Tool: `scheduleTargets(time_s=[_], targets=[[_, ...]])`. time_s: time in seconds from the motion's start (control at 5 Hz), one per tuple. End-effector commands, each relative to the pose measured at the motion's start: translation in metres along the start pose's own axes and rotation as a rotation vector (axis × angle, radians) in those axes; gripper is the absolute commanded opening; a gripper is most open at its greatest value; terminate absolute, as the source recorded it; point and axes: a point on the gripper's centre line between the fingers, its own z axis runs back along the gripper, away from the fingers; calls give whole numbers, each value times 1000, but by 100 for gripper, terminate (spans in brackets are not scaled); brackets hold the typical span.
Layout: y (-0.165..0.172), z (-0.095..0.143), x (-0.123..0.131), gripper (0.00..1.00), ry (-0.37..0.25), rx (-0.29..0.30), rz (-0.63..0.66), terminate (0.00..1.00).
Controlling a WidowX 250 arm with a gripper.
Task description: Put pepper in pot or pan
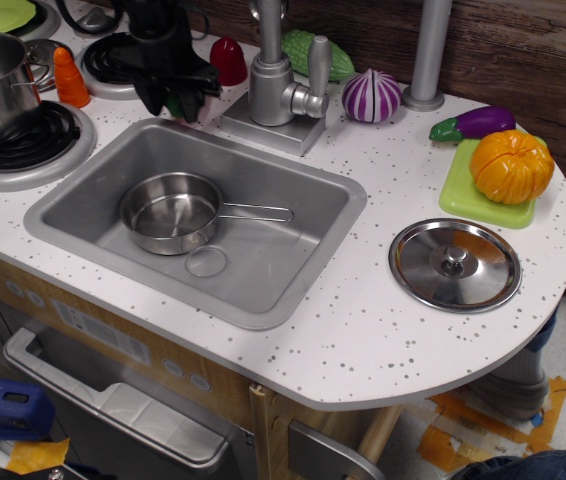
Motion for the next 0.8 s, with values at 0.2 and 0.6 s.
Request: scheduleTargets(time_s=[0.2, 0.6], targets=[[-5, 27, -39, 0, -104, 94, 155, 0], [-5, 9, -51, 100, -119, 25, 161, 0]])
